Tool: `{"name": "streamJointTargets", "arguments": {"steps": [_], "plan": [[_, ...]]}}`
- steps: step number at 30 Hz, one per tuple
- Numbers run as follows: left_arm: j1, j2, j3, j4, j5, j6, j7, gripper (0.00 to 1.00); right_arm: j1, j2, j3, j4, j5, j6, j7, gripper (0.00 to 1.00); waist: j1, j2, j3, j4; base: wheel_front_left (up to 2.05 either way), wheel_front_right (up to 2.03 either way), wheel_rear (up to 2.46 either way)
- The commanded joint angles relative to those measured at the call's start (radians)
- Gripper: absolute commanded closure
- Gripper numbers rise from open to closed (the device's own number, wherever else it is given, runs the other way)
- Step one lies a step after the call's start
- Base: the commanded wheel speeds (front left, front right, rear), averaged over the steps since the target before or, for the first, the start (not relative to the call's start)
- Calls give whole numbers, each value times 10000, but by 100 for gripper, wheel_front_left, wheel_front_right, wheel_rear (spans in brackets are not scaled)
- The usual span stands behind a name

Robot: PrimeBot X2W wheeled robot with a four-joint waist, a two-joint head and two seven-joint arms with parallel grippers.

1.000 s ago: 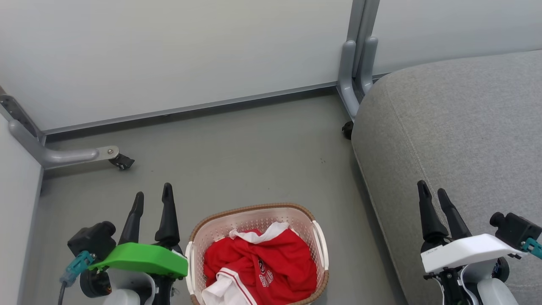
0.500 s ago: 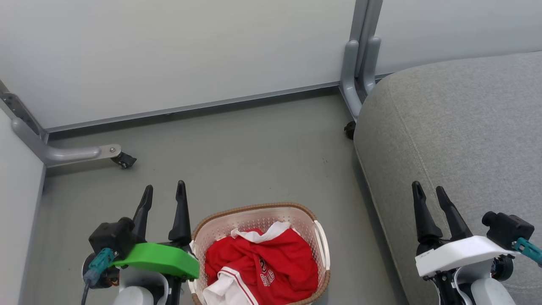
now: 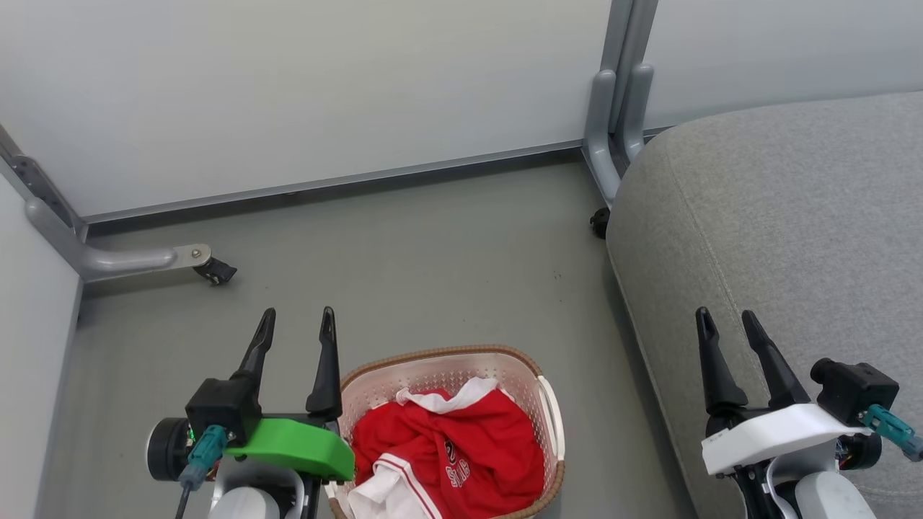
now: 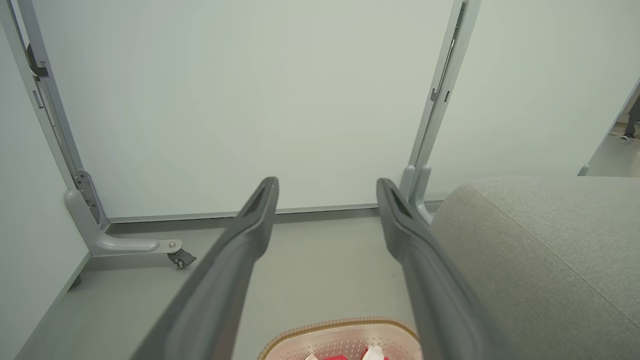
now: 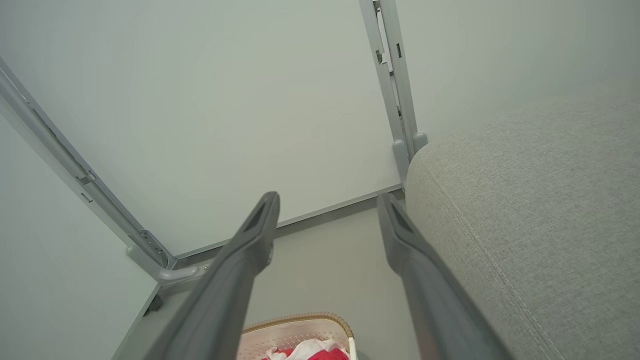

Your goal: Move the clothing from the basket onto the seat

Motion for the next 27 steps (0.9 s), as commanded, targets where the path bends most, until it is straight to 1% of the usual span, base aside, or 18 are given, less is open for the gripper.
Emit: {"name": "streamJointTargets", "arguments": {"steps": [1, 27], "plan": [[-234, 71, -60, -71, 257, 80, -83, 0, -27, -59, 15, -61, -243, 3, -98, 0, 0, -1, -1, 14, 0, 0, 0], [-251, 85, -425, -47, 2116, 250, -563, 0, -99, -81, 123, 269, -1998, 2, -582, 0, 0, -1, 43, 128, 0, 0, 0]]}}
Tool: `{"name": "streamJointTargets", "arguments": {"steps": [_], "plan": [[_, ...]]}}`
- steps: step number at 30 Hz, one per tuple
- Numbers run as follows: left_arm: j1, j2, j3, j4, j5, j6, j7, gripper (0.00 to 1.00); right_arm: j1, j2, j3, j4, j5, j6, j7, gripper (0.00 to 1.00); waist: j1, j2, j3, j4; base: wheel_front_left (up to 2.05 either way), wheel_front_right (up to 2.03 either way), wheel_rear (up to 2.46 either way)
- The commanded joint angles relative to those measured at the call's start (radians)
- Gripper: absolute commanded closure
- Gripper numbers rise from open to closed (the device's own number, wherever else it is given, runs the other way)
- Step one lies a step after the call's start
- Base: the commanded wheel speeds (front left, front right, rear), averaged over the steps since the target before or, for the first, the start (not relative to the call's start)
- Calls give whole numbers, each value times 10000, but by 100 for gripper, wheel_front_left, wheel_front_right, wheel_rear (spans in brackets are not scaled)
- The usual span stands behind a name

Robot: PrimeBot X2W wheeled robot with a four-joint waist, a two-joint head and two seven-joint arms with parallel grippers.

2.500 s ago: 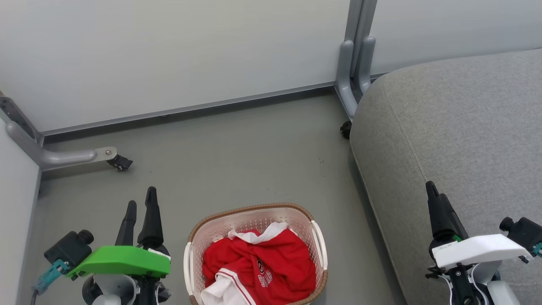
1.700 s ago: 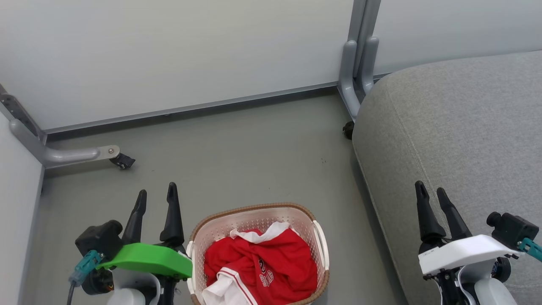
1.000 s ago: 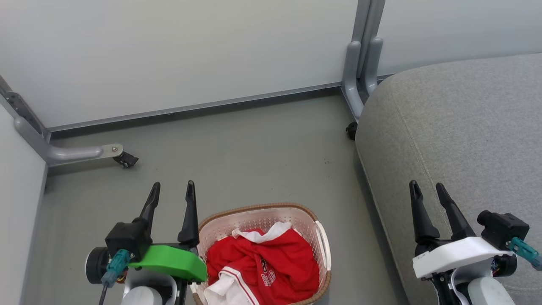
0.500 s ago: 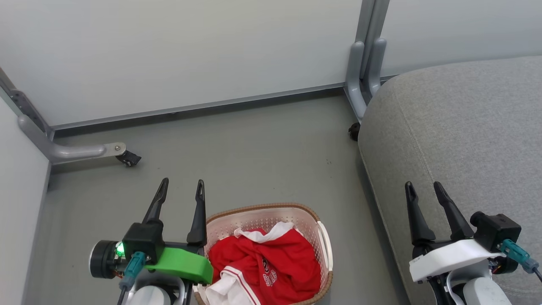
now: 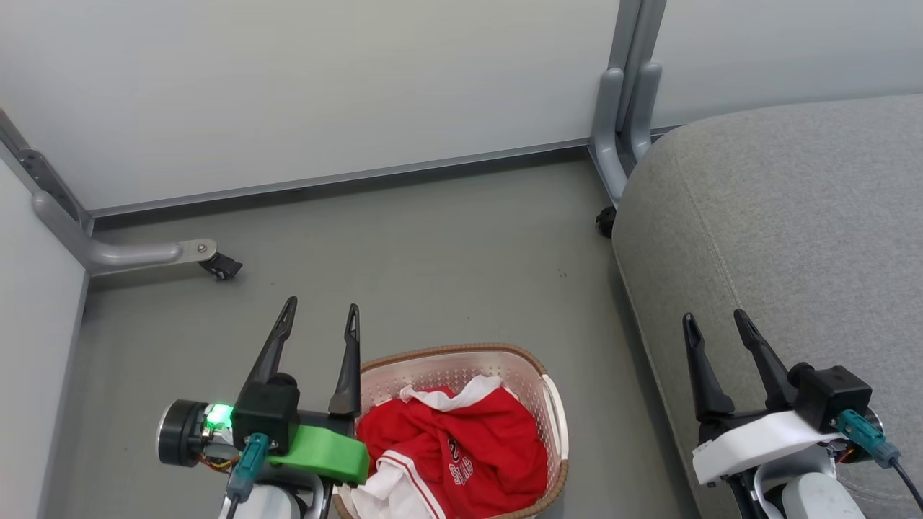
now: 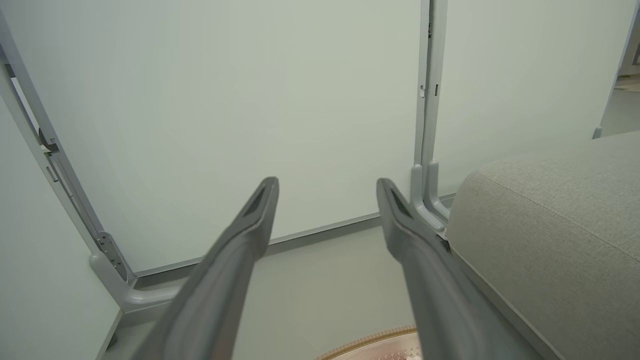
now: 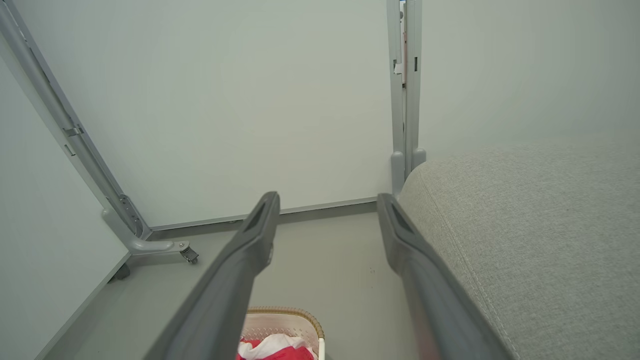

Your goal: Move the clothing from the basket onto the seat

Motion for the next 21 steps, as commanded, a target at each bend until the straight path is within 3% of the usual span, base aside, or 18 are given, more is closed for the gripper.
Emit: {"name": "streamJointTargets", "arguments": {"steps": [1, 21], "plan": [[-168, 61, -42, 12, 194, 61, -73, 0, -59, -63, 7, 28, -203, 0, -87, 0, 0, 0, 12, 11, 0, 0, 0], [-184, 29, -34, 125, 260, 24, -105, 0, -145, -62, 12, 314, -341, 0, -120, 0, 0, 0, 81, 14, 0, 0, 0]]}}
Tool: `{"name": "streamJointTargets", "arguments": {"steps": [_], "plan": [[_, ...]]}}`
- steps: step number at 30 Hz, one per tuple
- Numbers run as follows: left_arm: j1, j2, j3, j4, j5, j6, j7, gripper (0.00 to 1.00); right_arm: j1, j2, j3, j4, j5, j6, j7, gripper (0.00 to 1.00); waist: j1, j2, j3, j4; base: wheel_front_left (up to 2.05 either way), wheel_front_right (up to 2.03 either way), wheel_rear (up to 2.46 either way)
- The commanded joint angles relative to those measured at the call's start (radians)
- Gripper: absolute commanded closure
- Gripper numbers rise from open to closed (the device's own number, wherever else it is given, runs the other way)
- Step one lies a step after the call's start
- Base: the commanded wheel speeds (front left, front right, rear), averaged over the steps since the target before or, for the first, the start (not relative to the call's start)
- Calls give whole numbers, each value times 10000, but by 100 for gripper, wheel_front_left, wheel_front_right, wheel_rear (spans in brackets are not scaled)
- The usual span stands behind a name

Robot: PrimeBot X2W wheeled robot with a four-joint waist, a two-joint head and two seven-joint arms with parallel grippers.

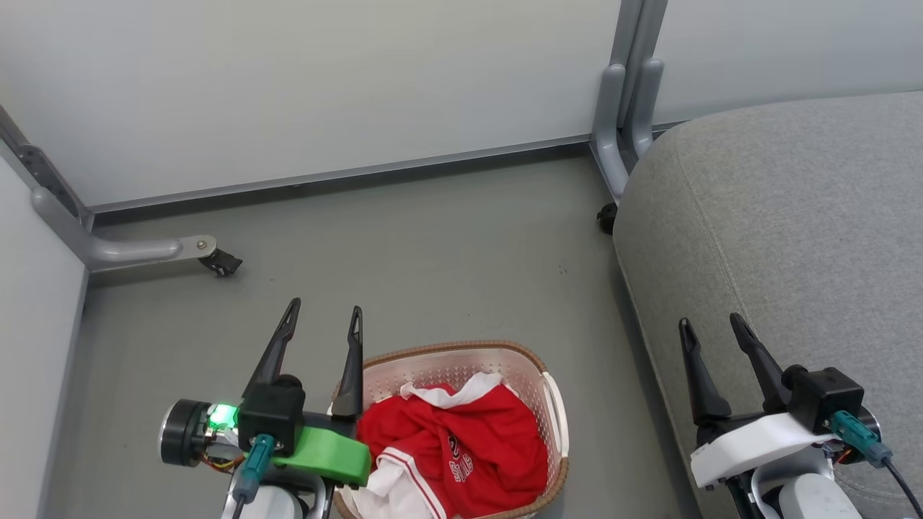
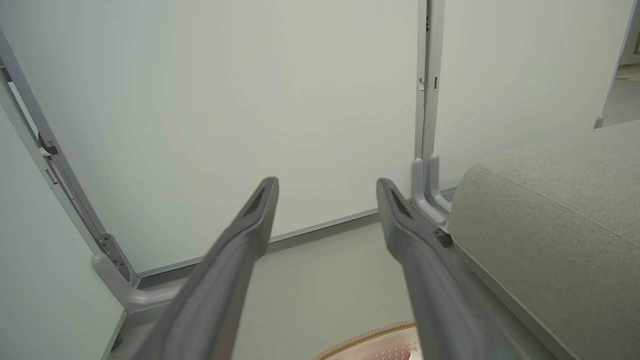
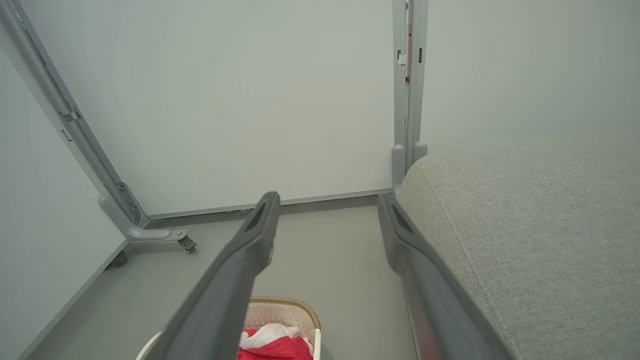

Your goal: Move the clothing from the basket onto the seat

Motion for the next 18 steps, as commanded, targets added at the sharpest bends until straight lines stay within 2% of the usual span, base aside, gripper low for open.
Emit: {"name": "streamJointTargets", "arguments": {"steps": [1, 10, 18], "plan": [[-165, 30, 27, -2, 4, 5, -38, 0, -96, -56, 8, 31, -43, 0, -49, 0, 0, 0, 21, -8, 0, 0, 0], [-370, 20, -9, 102, -31, -136, -37, 0, -267, -56, 56, -75, 14, 0, -49, 0, 0, 0, 317, -164, 0, 0, 0], [-994, 106, -52, 514, 88, -432, -26, 0, -675, -55, 289, -304, 110, 0, -49, 0, 0, 0, 1036, -754, 0, 0, 0]]}}
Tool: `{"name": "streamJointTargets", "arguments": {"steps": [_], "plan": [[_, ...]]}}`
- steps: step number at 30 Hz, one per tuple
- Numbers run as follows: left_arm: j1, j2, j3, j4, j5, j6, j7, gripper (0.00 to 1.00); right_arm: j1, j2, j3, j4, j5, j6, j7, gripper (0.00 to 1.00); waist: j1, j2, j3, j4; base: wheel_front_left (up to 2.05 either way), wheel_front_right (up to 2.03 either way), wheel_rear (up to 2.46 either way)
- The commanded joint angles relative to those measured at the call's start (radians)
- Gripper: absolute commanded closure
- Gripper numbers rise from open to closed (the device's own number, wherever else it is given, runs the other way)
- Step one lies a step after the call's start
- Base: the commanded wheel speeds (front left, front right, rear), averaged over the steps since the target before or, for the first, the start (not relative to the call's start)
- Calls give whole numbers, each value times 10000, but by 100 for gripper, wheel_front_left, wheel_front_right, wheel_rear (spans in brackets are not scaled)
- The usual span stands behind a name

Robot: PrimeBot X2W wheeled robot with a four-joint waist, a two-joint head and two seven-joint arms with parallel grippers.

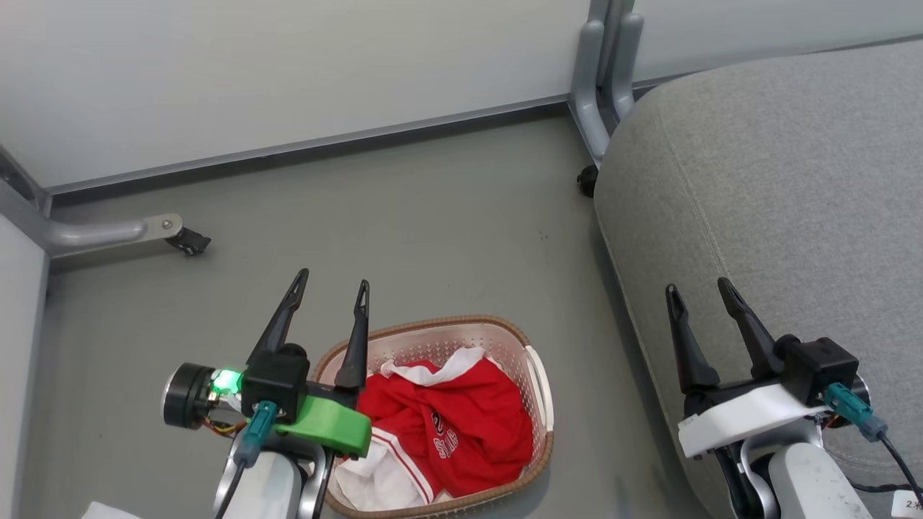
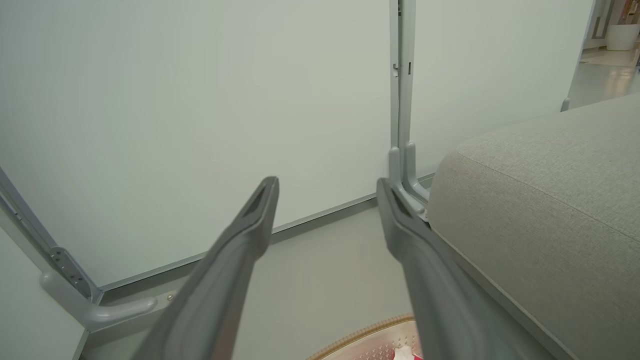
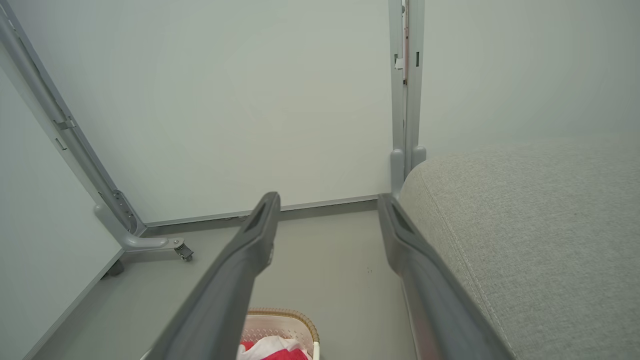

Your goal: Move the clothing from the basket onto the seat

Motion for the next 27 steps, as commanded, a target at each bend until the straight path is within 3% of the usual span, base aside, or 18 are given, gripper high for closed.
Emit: {"name": "streamJointTargets", "arguments": {"steps": [1, 14, 27], "plan": [[-286, 103, 16, 102, 115, -65, -13, 0, -194, -51, 79, -94, 63, 0, -47, 0, 0, 0, 466, -463, 0, 0, 0], [-1792, 501, -210, 1211, 339, -521, -13, 0, -1116, -42, 511, -854, 496, -1, -46, 0, 0, 0, 2321, -2172, 0, 0, 0], [-3606, 1378, -797, 3194, 740, -894, -13, 0, -2122, -35, 880, -1894, 1053, -1, -46, 0, 0, 0, 4576, -3633, 0, 0, 0]]}}
